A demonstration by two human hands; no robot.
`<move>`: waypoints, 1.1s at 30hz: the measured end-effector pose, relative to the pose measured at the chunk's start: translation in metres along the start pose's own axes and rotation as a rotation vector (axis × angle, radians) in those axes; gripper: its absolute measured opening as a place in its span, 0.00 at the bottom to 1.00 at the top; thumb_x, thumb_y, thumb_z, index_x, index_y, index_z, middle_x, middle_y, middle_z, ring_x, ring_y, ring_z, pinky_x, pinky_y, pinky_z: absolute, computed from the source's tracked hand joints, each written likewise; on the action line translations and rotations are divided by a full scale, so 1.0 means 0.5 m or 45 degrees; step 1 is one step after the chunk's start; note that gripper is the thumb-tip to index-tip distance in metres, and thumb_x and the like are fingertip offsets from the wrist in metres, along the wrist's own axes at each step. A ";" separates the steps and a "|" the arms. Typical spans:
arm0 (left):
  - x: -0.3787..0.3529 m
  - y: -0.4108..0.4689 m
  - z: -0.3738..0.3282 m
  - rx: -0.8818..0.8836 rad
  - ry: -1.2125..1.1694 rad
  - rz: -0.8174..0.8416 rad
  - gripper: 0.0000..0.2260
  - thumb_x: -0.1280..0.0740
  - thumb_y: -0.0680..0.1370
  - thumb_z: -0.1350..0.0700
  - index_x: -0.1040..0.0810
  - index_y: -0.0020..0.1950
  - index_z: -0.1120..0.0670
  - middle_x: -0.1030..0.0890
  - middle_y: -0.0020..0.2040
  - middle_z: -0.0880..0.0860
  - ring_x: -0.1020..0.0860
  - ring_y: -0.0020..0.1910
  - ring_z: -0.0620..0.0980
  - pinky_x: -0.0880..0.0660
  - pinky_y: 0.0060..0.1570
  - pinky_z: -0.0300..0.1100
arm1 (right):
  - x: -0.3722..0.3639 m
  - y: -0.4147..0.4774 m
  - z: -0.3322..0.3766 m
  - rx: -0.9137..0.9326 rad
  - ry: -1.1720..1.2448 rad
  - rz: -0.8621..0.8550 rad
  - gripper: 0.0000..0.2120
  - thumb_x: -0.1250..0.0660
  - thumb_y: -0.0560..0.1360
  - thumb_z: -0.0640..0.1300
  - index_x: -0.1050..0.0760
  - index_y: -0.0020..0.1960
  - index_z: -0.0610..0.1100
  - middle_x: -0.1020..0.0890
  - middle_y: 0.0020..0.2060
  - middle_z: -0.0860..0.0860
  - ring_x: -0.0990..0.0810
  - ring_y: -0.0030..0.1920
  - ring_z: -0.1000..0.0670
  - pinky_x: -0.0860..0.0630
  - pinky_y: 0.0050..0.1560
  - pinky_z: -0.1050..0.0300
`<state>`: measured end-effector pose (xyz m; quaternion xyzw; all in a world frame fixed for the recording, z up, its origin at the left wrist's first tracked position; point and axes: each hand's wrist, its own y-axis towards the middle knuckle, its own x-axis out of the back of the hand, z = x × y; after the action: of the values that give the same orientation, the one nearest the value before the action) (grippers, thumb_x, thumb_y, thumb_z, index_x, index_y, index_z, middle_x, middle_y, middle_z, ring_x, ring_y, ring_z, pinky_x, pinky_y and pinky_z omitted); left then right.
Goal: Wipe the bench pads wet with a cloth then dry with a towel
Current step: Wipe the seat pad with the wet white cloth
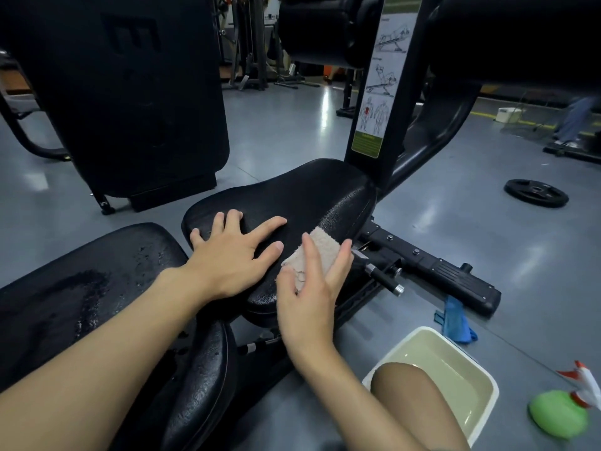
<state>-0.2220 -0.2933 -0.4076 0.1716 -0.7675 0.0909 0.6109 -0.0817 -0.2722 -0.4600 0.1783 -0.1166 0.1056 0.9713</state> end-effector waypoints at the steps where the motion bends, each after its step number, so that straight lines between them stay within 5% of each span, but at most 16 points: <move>1: -0.001 0.002 0.000 0.000 0.002 -0.010 0.24 0.57 0.74 0.28 0.52 0.70 0.22 0.40 0.71 0.53 0.50 0.79 0.56 0.51 0.70 0.73 | 0.008 0.021 0.000 -0.015 -0.003 0.001 0.28 0.43 0.76 0.52 0.36 0.77 0.58 0.64 0.80 0.52 0.66 0.78 0.55 0.57 0.76 0.58; 11: 0.000 0.010 -0.005 0.011 0.033 0.014 0.23 0.58 0.74 0.28 0.55 0.69 0.21 0.42 0.70 0.54 0.52 0.79 0.57 0.50 0.68 0.75 | 0.097 0.304 -0.026 -0.230 -0.203 0.090 0.28 0.43 0.81 0.53 0.46 0.79 0.63 0.61 0.81 0.49 0.56 0.80 0.44 0.50 0.78 0.46; 17: 0.027 0.024 -0.022 0.078 0.092 0.123 0.24 0.58 0.72 0.25 0.59 0.68 0.18 0.45 0.72 0.54 0.47 0.76 0.62 0.43 0.65 0.75 | 0.126 0.327 -0.033 -0.182 -0.530 0.072 0.30 0.45 0.80 0.59 0.53 0.79 0.65 0.60 0.81 0.46 0.58 0.80 0.43 0.57 0.77 0.37; 20: 0.042 0.061 -0.039 0.120 0.135 0.173 0.24 0.57 0.73 0.24 0.59 0.68 0.18 0.48 0.78 0.54 0.45 0.75 0.67 0.41 0.65 0.75 | 0.109 0.324 -0.046 -0.129 -0.281 0.035 0.27 0.49 0.82 0.58 0.51 0.80 0.60 0.54 0.81 0.46 0.48 0.79 0.40 0.47 0.77 0.40; 24: 0.033 0.111 -0.064 0.099 0.095 0.140 0.25 0.58 0.73 0.23 0.60 0.69 0.19 0.56 0.82 0.52 0.57 0.78 0.69 0.54 0.67 0.79 | 0.116 0.378 -0.075 -0.017 -0.328 0.131 0.24 0.54 0.81 0.58 0.41 0.77 0.60 0.42 0.77 0.50 0.41 0.75 0.48 0.45 0.76 0.48; 27: 0.020 0.129 -0.062 0.091 0.084 0.121 0.24 0.58 0.72 0.23 0.62 0.67 0.18 0.57 0.82 0.54 0.60 0.78 0.68 0.56 0.66 0.80 | 0.139 0.454 -0.075 0.065 -0.379 0.348 0.13 0.50 0.79 0.59 0.28 0.57 0.66 0.29 0.58 0.51 0.31 0.58 0.52 0.33 0.65 0.49; 30: 0.018 0.134 -0.059 0.098 0.084 0.151 0.25 0.60 0.70 0.23 0.64 0.65 0.17 0.59 0.82 0.53 0.62 0.79 0.67 0.57 0.66 0.79 | 0.148 0.515 -0.037 0.148 -0.539 0.604 0.19 0.45 0.81 0.49 0.27 0.69 0.58 0.26 0.55 0.54 0.30 0.58 0.54 0.36 0.57 0.57; 33: 0.017 0.135 -0.060 0.113 0.086 0.164 0.25 0.61 0.69 0.22 0.65 0.64 0.16 0.61 0.82 0.52 0.63 0.79 0.66 0.58 0.67 0.79 | 0.135 0.560 -0.003 0.128 -0.600 0.765 0.22 0.44 0.82 0.50 0.33 0.76 0.55 0.23 0.64 0.54 0.30 0.60 0.57 0.36 0.62 0.61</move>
<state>-0.2218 -0.2217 -0.3875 0.1456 -0.7511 0.1696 0.6212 -0.0862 -0.0045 -0.3534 0.2029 -0.3786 0.3473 0.8336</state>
